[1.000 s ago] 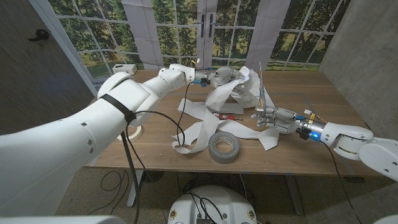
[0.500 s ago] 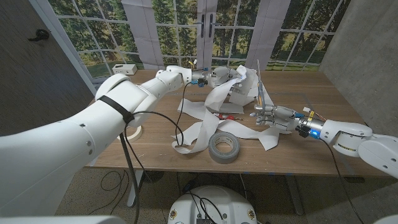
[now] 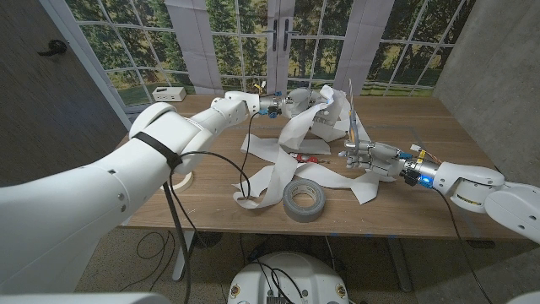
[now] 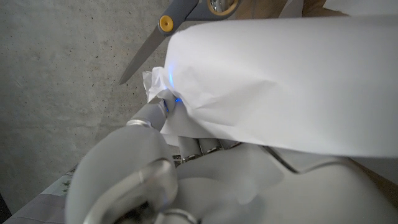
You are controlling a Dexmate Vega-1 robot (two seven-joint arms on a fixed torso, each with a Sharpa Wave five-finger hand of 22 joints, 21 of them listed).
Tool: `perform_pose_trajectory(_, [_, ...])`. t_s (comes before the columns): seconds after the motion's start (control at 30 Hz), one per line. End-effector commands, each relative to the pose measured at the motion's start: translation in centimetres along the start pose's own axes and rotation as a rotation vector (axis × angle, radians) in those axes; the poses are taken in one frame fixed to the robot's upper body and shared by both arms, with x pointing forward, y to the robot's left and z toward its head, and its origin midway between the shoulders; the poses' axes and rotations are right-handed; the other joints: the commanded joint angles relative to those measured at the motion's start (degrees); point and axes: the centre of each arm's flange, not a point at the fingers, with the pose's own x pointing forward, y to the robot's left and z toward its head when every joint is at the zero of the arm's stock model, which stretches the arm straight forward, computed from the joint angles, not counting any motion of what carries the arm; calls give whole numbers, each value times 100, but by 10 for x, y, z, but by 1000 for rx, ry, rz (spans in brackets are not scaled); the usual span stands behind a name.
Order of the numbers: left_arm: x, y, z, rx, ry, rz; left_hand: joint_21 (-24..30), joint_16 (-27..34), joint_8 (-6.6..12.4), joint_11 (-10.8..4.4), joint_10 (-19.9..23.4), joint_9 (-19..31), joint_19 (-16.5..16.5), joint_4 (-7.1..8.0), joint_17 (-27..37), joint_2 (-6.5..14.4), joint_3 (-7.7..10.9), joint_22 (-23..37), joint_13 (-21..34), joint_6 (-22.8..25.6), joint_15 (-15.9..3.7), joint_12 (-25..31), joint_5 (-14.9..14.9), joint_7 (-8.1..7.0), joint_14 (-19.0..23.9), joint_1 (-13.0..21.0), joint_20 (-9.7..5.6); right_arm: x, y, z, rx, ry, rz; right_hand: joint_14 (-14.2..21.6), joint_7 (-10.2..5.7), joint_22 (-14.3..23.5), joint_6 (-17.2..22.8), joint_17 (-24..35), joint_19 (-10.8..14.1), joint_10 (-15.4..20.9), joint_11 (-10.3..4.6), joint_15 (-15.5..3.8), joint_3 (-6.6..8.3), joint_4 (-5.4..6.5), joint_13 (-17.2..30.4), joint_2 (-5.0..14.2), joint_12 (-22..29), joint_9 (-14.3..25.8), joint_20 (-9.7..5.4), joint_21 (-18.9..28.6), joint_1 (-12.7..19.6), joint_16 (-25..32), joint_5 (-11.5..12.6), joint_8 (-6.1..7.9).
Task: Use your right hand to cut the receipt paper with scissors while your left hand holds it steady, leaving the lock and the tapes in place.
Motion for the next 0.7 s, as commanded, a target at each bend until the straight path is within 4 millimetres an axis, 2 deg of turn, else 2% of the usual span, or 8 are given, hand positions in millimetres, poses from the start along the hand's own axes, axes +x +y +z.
perform_pose_trajectory(0.03, [2,-6,-5,20,-28,-33,-4,5,844,-15,-12,157,-11,6,28,17,29,5,-22,464,-118,22,-7,289,-36,-45,5,-2,-4,-1,-17,8,-5,168,20,11,67,28,-6,443,-460,-542,55,0,41,-34,43,13,-186,46,35,-46,25,45])
perform_pose_trajectory(0.7, [-8,1,-12,27,-5,4,-8,6,828,-23,-27,114,-15,-1,24,21,23,5,-52,462,-117,35,-27,291,-47,-49,-2,3,5,-2,-14,35,-49,195,16,-2,24,87,-32,435,-465,-542,79,9,153,-43,61,37,-191,146,20,-96,20,48])
